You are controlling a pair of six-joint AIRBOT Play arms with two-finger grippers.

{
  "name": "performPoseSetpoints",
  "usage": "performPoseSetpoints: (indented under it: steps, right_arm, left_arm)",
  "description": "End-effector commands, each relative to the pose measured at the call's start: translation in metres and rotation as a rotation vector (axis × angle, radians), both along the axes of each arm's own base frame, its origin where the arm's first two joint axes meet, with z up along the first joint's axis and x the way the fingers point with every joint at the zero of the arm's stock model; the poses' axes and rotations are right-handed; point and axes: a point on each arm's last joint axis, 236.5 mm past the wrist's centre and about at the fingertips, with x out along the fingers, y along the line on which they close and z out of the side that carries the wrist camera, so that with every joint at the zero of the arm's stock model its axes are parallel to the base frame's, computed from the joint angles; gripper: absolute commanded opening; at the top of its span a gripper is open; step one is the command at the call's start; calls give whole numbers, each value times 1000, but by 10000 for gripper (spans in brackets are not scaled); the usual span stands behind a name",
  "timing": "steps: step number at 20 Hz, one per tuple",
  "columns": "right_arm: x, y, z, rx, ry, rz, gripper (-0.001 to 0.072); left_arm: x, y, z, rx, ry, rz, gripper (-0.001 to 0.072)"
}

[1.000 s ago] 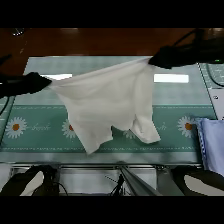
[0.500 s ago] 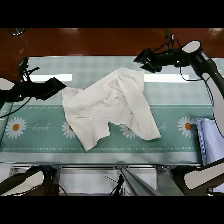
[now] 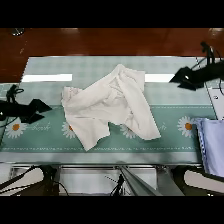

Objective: Fold the shirts.

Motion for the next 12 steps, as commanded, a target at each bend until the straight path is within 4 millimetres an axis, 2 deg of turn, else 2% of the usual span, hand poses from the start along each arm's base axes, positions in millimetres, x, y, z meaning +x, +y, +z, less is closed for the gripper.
performPoseSetpoints:
  steps: [1, 3, 6, 8, 11, 12]
  right_arm:
    - [-57, -4, -45, 26, -27, -213, 628]
    - [-87, 13, -68, 79, -8, -259, 628]
    - [-118, 25, -86, 98, 41, -249, 628]
    - [-127, 31, -87, 112, 62, -229, 628]
    - [-129, 33, -86, 118, 70, -224, 628]
    - [-129, 33, -87, 117, 71, -223, 628]
  left_arm:
    - [-12, -41, -11, -221, -39, 71, 702]
    - [-10, -59, -12, -280, -55, 61, 702]
    - [-7, -75, -23, -269, -39, 30, 702]
    - [-5, -91, -30, -256, -30, -5, 701]
    - [-4, -112, -39, -241, -23, -46, 699]
    - [-3, -117, -40, -234, -25, -59, 676]
